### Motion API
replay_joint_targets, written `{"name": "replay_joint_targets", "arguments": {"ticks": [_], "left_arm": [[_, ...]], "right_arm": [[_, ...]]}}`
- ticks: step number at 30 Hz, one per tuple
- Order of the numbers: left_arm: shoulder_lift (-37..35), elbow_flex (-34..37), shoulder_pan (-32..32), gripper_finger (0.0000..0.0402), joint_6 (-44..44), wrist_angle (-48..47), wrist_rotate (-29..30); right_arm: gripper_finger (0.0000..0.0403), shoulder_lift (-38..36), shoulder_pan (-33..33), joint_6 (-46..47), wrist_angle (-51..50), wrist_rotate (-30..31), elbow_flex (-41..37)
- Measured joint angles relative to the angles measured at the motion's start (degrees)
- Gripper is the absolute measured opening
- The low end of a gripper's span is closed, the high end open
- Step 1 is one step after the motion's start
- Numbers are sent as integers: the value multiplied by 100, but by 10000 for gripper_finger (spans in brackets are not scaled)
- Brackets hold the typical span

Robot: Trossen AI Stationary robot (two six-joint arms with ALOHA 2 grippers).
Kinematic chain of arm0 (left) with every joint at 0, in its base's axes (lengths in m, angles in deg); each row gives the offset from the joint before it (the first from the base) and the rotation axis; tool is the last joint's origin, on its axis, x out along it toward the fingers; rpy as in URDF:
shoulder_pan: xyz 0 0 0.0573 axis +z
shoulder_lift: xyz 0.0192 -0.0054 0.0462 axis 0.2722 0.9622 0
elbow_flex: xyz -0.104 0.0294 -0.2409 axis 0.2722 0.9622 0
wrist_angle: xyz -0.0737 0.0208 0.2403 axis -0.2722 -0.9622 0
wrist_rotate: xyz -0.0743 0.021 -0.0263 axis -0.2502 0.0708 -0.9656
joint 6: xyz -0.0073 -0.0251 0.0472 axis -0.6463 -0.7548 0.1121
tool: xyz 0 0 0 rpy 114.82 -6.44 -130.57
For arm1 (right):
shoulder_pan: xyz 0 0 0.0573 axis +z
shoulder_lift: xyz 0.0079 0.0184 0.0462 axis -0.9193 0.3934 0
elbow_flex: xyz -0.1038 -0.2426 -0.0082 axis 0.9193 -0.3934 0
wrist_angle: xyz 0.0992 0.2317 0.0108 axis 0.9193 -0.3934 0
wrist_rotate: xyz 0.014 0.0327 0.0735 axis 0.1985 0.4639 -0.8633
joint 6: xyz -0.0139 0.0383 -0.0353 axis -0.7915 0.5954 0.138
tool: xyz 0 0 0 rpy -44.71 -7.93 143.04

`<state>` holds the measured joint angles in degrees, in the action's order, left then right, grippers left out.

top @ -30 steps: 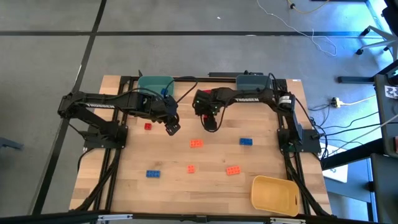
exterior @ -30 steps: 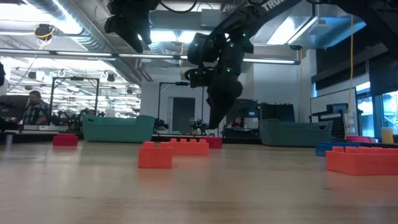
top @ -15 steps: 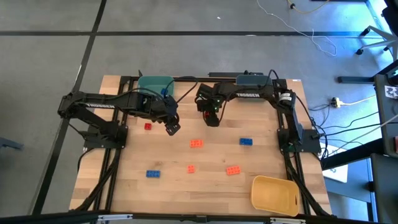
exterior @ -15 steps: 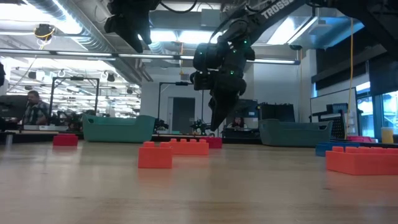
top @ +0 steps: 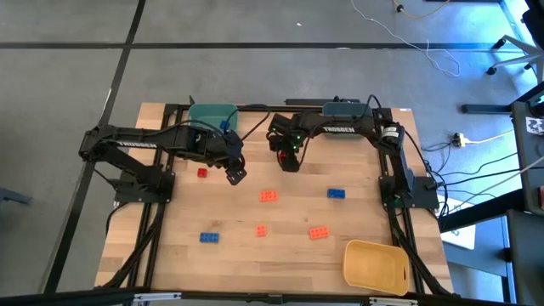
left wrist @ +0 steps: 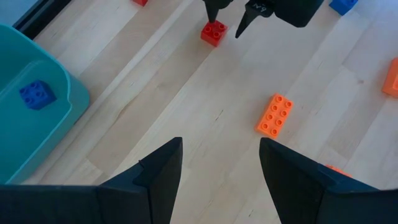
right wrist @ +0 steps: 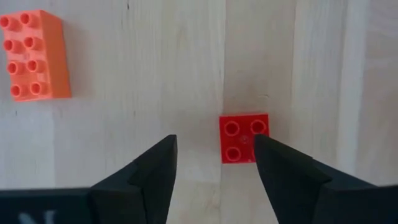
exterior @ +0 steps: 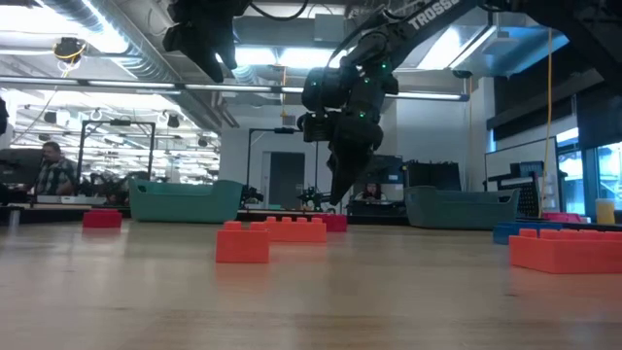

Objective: Sort & place blocks by color
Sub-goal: Put the red game piece into the yellow bin

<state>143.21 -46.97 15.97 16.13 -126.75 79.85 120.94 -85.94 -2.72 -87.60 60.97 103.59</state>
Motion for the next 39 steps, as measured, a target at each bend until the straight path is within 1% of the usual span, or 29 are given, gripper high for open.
{"name": "replay_joint_targets", "arguments": {"ticks": [3, 7, 9, 12, 18, 22, 26, 39], "left_arm": [[0, 0, -1, 208, 0, 0, 0], [0, 0, 0, 208, 0, 0, 0], [0, 0, 1, 208, 0, 0, 0], [0, 0, 0, 208, 0, 0, 0], [0, 0, -1, 208, 0, 0, 0], [0, 0, -1, 208, 0, 2, -1], [0, 0, 0, 208, 0, 7, 0], [0, 0, 1, 208, 0, 9, 0]], "right_arm": [[234, 2, 0, -18, -2, 0, -2], [283, 2, 0, -173, 80, 7, -1], [305, 3, 2, -231, 143, 154, -2], [322, 5, 0, -329, 147, 334, -2], [325, 20, 15, -478, 138, 628, -2], [326, 87, 15, -531, 167, 639, -4], [326, 237, 15, -772, 166, 625, -4], [326, 546, -44, -795, 332, 569, -4]]}}
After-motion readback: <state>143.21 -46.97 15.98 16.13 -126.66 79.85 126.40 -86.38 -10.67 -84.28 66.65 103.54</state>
